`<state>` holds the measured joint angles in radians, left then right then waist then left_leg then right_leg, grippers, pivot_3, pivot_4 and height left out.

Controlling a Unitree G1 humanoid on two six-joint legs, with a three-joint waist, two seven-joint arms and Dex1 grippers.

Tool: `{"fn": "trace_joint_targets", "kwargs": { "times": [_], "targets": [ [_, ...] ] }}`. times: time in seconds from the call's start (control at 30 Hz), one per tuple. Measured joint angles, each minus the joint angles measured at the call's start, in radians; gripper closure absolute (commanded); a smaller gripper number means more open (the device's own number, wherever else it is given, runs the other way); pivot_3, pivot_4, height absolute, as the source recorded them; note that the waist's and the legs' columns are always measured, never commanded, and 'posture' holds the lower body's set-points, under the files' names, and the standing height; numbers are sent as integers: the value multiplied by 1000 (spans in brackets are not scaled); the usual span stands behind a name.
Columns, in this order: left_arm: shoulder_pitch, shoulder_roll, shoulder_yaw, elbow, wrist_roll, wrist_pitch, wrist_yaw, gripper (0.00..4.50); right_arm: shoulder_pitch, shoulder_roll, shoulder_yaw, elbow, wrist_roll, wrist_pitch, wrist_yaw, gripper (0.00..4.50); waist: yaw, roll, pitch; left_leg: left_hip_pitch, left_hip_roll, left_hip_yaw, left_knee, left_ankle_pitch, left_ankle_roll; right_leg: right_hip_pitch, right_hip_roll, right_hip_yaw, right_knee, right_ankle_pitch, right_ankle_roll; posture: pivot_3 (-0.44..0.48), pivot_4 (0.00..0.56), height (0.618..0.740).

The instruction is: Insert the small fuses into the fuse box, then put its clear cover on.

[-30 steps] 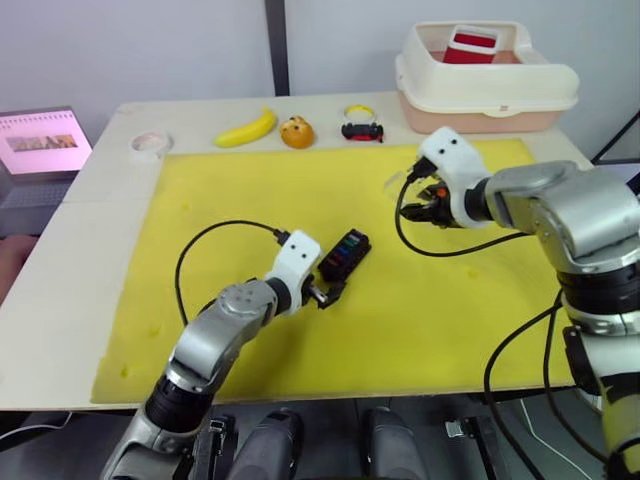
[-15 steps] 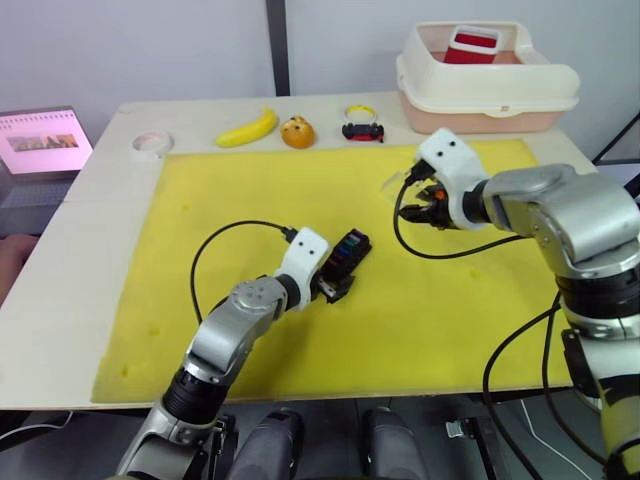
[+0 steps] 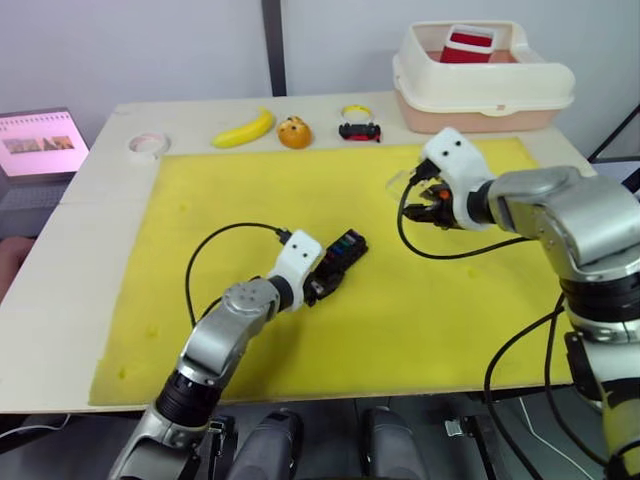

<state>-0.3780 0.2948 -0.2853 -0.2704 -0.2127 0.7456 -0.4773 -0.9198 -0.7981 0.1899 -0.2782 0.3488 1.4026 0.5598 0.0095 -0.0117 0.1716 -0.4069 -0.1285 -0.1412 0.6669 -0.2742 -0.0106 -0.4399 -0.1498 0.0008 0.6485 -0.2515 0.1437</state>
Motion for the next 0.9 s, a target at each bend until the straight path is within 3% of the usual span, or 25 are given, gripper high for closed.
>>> {"fn": "trace_joint_targets", "kwargs": {
  "times": [0.1,0.27,0.43,0.6,0.9],
  "targets": [
    [-23,84,11,34,-44,-47,-149,1952,23,-33,-6,-31,11,-35,32,2799,0,0,0,0,0,0,0,0,0,0,0,0,0,0,0,0,150,740],
    [-63,242,-16,90,-107,-196,-513,1952,105,-115,-51,-156,104,-93,168,2799,2,0,0,-1,0,0,0,0,0,0,0,0,-2,0,0,0,150,740],
    [-86,253,-65,153,-121,-324,-715,1952,186,-180,-106,-260,188,-176,289,2799,2,0,0,0,0,-1,0,0,0,1,0,-1,-2,0,0,0,150,740],
    [-93,233,-110,216,-67,-438,-761,1952,252,-212,-136,-335,253,-213,353,2799,0,0,0,0,0,0,0,0,0,1,0,-1,-1,0,0,0,150,740],
    [-59,180,-118,278,40,-622,-675,1952,312,-225,-154,-370,282,-238,341,2799,5,0,0,1,0,-1,0,0,0,3,-1,-1,-2,0,0,0,150,740]
  ]
}}
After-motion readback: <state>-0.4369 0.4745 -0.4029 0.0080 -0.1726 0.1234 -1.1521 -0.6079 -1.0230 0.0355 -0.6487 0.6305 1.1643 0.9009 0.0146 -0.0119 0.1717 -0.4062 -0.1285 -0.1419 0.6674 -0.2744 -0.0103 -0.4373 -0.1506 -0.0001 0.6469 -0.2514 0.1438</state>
